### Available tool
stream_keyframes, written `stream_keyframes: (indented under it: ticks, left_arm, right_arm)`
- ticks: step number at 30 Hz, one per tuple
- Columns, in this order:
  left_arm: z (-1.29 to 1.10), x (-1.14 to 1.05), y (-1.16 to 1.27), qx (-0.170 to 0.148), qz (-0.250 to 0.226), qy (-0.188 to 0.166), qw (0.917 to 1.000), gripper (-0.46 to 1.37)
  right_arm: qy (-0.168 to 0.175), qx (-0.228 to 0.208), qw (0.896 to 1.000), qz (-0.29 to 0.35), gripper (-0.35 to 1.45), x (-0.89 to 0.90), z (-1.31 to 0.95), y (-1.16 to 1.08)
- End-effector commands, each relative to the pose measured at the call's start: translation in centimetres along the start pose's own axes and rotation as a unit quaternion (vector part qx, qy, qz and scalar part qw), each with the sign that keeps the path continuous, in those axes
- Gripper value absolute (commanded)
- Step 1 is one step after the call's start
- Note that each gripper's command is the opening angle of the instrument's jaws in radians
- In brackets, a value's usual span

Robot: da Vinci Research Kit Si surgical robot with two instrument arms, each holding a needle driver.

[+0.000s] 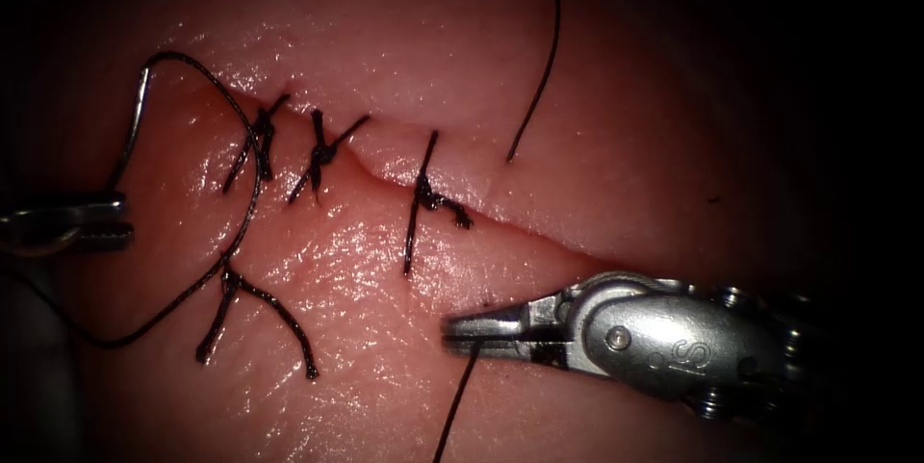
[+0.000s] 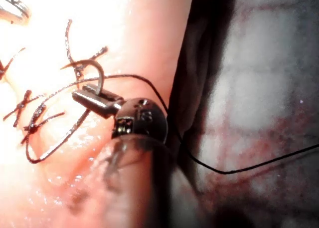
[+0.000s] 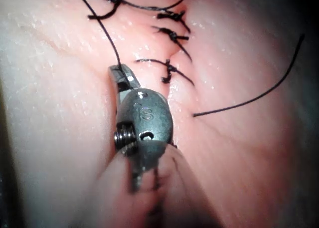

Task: Wound Closure
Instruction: Use the right gripper to pull the suture through the cut until a short tail remains on top

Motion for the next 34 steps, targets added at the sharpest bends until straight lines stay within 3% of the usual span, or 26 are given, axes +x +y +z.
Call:
stream_keyframes:
  ticks: [1, 34]
  left_arm:
    - [0.00, 0.00, 0.00, -0.005, 0.000, 0.000, 1.0000, -0.35]
    - [0.01, 0.01, 0.00, -0.005, 0.003, 0.001, 1.0000, -0.35]
  right_arm:
    - [-0.001, -0.001, 1.000, 0.000, -0.35, 0.00, 0.00, 0.00]
    - [-0.001, -0.002, 1.000, 0.001, -0.35, 0.00, 0.03, 0.03]
